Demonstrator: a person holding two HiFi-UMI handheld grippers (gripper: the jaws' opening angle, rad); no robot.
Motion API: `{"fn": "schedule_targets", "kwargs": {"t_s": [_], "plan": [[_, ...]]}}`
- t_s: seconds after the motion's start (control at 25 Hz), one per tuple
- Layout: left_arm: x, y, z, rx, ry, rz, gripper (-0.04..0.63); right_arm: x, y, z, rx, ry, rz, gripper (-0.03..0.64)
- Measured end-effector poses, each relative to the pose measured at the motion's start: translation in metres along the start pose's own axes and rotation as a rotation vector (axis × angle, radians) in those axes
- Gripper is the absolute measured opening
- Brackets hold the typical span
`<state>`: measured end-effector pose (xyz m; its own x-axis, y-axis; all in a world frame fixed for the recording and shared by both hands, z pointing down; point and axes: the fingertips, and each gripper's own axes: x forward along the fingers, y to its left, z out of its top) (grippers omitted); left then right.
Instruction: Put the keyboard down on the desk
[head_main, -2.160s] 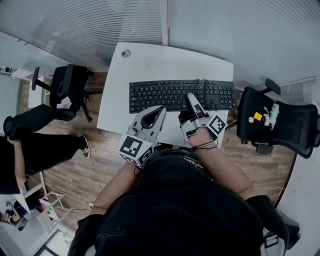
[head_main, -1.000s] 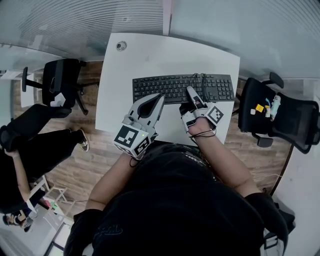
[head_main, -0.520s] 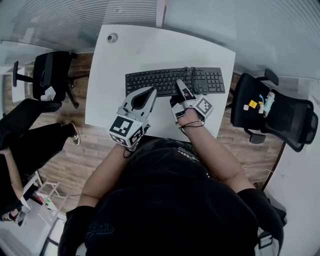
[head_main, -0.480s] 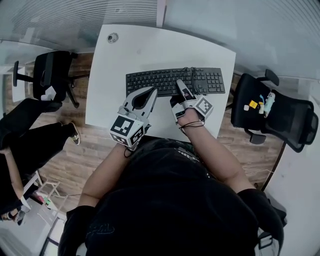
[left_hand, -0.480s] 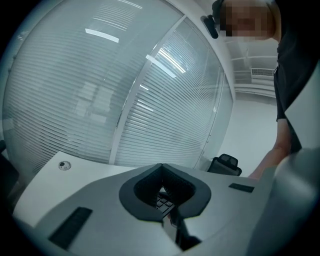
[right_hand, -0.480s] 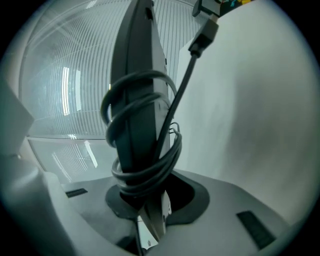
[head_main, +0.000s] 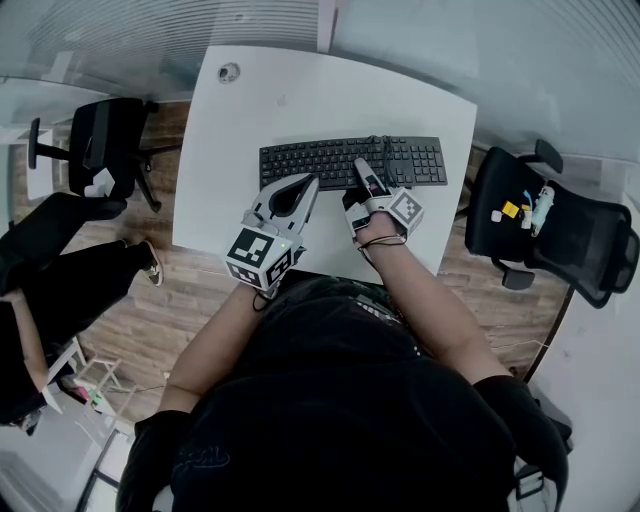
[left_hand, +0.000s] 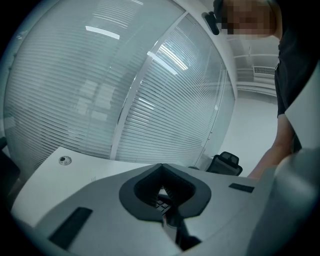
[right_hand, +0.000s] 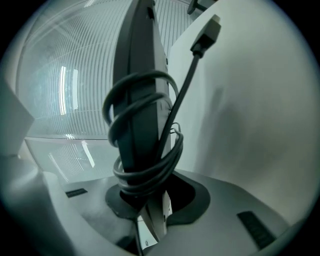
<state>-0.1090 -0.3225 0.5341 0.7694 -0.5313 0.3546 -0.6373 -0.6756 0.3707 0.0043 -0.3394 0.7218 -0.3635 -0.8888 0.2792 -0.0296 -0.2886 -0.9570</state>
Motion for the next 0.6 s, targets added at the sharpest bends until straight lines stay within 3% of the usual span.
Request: {"fn": "schedule_targets", "kwargs": {"t_s": [0.6], "plan": [[0.001,-0.005,-0.012,-0.009,0.027,-0.011,0.015,0.006,-0.025,0.002,0.018,0.001,-0.044,0.089]]}}
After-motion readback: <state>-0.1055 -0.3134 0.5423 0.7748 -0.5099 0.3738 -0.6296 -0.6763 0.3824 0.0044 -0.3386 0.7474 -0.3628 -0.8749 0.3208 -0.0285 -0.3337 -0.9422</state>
